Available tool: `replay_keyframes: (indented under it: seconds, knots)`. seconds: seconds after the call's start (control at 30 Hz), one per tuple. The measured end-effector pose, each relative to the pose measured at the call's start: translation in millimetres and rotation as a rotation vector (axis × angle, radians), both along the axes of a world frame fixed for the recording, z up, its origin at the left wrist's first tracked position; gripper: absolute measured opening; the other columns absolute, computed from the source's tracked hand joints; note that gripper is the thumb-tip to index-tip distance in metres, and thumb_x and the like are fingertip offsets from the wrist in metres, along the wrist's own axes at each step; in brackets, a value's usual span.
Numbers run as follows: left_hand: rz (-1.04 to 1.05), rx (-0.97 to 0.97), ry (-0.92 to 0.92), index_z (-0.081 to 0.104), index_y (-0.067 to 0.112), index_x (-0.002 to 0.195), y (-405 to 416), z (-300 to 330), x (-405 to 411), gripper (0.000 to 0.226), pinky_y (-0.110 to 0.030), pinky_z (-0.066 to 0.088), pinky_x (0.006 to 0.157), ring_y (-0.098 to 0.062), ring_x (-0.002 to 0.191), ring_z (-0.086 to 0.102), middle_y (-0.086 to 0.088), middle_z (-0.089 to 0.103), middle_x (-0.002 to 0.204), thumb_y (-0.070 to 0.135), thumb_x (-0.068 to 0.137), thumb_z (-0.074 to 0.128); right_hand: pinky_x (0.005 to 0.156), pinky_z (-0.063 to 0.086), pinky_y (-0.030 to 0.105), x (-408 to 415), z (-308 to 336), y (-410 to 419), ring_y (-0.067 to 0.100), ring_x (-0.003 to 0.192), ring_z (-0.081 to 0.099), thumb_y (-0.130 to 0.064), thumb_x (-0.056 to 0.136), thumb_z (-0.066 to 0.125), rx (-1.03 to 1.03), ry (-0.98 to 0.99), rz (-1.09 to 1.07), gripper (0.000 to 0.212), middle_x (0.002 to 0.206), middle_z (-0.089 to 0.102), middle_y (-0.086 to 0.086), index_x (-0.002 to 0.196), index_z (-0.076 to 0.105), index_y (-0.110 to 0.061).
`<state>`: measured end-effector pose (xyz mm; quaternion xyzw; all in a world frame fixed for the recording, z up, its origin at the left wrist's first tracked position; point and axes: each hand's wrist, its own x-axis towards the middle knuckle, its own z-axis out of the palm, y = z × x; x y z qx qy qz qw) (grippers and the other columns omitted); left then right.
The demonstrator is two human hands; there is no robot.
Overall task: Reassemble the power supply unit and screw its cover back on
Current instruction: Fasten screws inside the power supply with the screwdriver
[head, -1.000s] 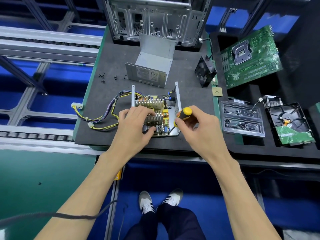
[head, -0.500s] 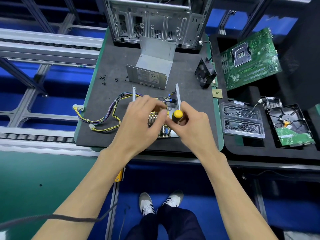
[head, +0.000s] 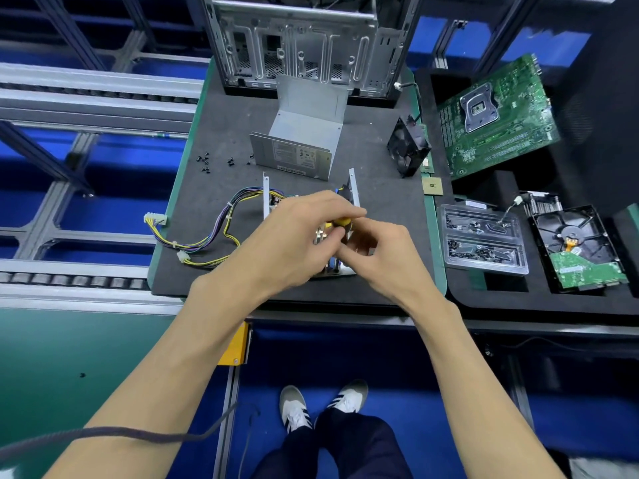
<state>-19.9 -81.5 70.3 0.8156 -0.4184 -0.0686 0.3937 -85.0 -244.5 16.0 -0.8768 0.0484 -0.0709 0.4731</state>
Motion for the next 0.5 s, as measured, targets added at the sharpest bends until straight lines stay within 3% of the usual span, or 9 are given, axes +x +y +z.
replay_keyframes:
  seconds: [0.07,0.17,0.27,0.33,0.4,0.5]
  knots:
    - [0.024,0.003,0.01,0.072,0.01,0.121,-1.4,2.2,1.8,0.034,-0.036,0.05,0.096,-0.018,0.102,0.065,-0.003,0.069,0.113,0.003,0.088,0.071,0.055,0.033,0.015,0.8,-4.3,-0.4,0.008,0.053,0.043,-0.016,0.085,0.076,-0.012,0.017,-0.019,0.018,0.053,0.051,-0.016,0.079,0.062,-0.028]
    - [0.11,-0.006,0.031,0.075,0.013,0.105,-4.5,5.4,4.9,0.022,-0.036,0.052,0.081,-0.019,0.083,0.06,-0.004,0.061,0.098,0.015,0.083,0.08,0.052,0.032,0.013,4.5,-7.3,0.6,0.008,0.05,0.043,-0.014,0.081,0.082,0.0,0.036,-0.055,0.022,0.051,0.05,-0.018,0.085,0.061,-0.009]
    - [0.046,0.026,0.01,0.077,0.012,0.106,-6.1,7.7,6.5,0.02,-0.029,0.05,0.08,-0.017,0.081,0.059,-0.003,0.063,0.095,0.006,0.087,0.074,0.056,0.036,0.013,4.1,-3.5,2.2,0.008,0.052,0.048,-0.025,0.082,0.079,0.035,0.001,-0.043,0.017,0.054,0.054,-0.016,0.095,0.068,-0.027]
    - [0.007,0.054,-0.005,0.077,0.012,0.112,-4.5,8.3,8.4,0.028,-0.024,0.047,0.085,-0.014,0.088,0.06,-0.002,0.066,0.102,0.0,0.088,0.067,0.057,0.038,0.014,1.7,-0.7,1.0,0.008,0.053,0.046,-0.036,0.083,0.071,0.069,-0.03,0.003,0.012,0.056,0.055,-0.016,0.088,0.062,-0.043]
    - [0.002,0.058,0.01,0.077,0.013,0.113,-3.5,9.0,8.7,0.029,-0.021,0.046,0.086,-0.01,0.09,0.057,-0.001,0.065,0.104,0.001,0.089,0.068,0.056,0.036,0.013,2.2,-0.3,-0.9,0.007,0.053,0.043,-0.034,0.083,0.069,0.078,-0.038,-0.001,0.012,0.057,0.054,-0.015,0.082,0.06,-0.041]
    - [0.072,0.025,0.031,0.079,0.016,0.105,-6.2,8.4,5.3,0.02,-0.025,0.048,0.078,-0.013,0.079,0.056,-0.001,0.06,0.097,0.014,0.085,0.078,0.056,0.035,0.013,6.0,0.4,0.3,0.008,0.054,0.043,-0.019,0.08,0.072,0.009,-0.015,-0.042,0.019,0.059,0.052,-0.009,0.097,0.07,-0.025]
